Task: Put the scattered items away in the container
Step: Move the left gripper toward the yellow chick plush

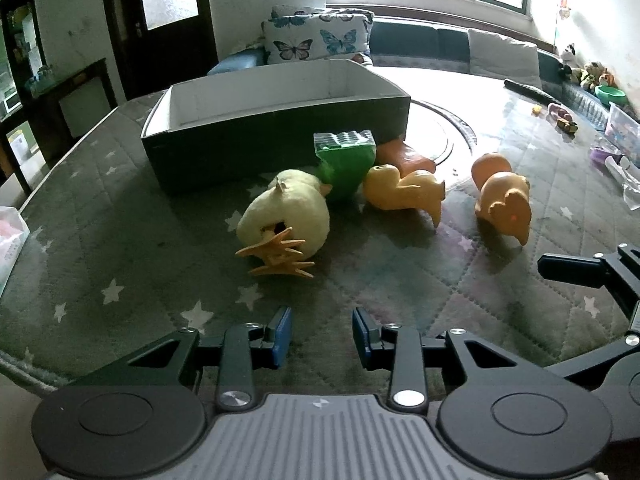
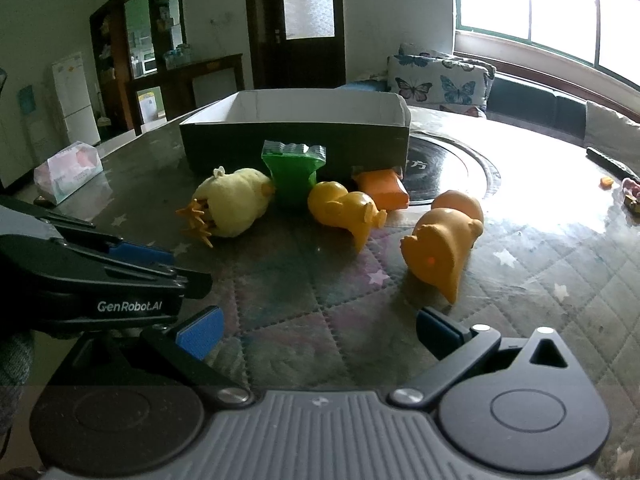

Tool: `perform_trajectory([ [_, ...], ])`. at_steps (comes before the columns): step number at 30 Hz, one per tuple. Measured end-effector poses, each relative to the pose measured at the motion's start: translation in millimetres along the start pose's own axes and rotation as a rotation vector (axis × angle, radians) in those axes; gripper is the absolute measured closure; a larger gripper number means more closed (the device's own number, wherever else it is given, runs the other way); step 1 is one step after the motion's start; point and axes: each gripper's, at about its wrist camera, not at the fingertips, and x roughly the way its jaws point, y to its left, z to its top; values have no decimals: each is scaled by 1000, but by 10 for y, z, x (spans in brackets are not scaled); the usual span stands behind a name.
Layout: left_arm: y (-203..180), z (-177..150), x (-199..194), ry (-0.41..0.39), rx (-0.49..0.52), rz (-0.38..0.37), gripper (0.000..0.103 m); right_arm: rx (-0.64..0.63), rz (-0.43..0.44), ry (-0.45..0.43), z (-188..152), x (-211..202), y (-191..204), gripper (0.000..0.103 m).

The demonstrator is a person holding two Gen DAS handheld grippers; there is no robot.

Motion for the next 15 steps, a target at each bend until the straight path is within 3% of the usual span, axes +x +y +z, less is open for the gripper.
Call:
perform_trajectory([
  [15, 15, 34, 59, 14, -11, -9, 67, 1, 1, 7, 25, 40, 0, 0],
])
